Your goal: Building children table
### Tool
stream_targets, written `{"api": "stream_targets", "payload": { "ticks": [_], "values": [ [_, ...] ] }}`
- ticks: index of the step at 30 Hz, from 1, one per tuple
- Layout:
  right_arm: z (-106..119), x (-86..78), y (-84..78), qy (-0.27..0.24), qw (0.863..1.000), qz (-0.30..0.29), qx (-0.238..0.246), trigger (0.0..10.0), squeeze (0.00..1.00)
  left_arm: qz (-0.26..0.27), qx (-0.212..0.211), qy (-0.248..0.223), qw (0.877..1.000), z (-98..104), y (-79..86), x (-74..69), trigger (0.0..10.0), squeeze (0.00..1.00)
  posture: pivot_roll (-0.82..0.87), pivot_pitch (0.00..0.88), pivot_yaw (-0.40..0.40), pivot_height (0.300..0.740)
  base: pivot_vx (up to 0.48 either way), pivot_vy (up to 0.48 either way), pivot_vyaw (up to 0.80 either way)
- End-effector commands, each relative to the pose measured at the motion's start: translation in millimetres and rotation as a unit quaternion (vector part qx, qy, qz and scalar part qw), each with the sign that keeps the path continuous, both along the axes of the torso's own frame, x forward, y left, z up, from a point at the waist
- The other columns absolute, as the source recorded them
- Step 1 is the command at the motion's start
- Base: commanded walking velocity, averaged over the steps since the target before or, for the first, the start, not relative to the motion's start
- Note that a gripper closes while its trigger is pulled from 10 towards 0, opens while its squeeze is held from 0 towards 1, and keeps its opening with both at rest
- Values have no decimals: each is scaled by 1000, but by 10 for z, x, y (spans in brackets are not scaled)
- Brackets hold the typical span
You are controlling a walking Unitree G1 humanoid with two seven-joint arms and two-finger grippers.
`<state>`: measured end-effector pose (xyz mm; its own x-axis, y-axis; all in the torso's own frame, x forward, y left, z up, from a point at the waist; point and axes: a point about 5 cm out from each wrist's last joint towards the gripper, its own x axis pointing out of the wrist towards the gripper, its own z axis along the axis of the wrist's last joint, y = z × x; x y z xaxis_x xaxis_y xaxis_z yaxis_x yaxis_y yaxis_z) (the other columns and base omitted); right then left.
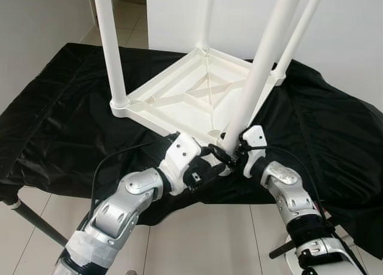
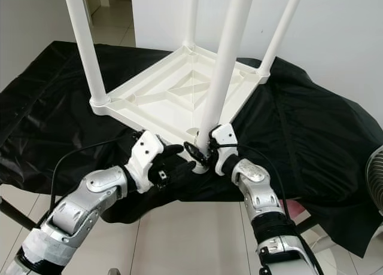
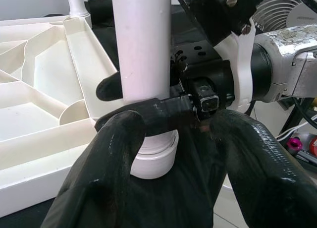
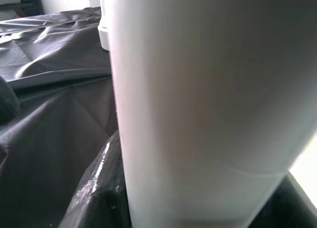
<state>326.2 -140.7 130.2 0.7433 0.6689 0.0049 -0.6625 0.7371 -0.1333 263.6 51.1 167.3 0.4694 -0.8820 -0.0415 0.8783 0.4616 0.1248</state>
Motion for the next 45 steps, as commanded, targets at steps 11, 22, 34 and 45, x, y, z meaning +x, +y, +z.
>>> {"api": "stream_targets", "payload": {
  "ticks": [11,22,34,45],
  "values": [
    [0,-21,-100,-5,999,-36,23,10000,0,-25,4,3,1000,-27,-6,-7,10000,0,12,17,-72,740,0,0,0],
    [-25,-62,-44,10,970,-228,82,10000,0,-21,7,0,1000,-59,-25,-14,10000,0,4,21,-78,740,0,0,0],
    [-185,-296,276,38,934,-336,111,10000,0,-15,7,-4,1000,-66,-16,-6,10000,0,4,24,-77,740,0,0,0],
    [-66,-307,274,9,945,-308,105,10000,1000,-3,13,-16,1000,-66,-10,28,10000,0,-2,26,-74,740,0,0,0]
  ]
}}
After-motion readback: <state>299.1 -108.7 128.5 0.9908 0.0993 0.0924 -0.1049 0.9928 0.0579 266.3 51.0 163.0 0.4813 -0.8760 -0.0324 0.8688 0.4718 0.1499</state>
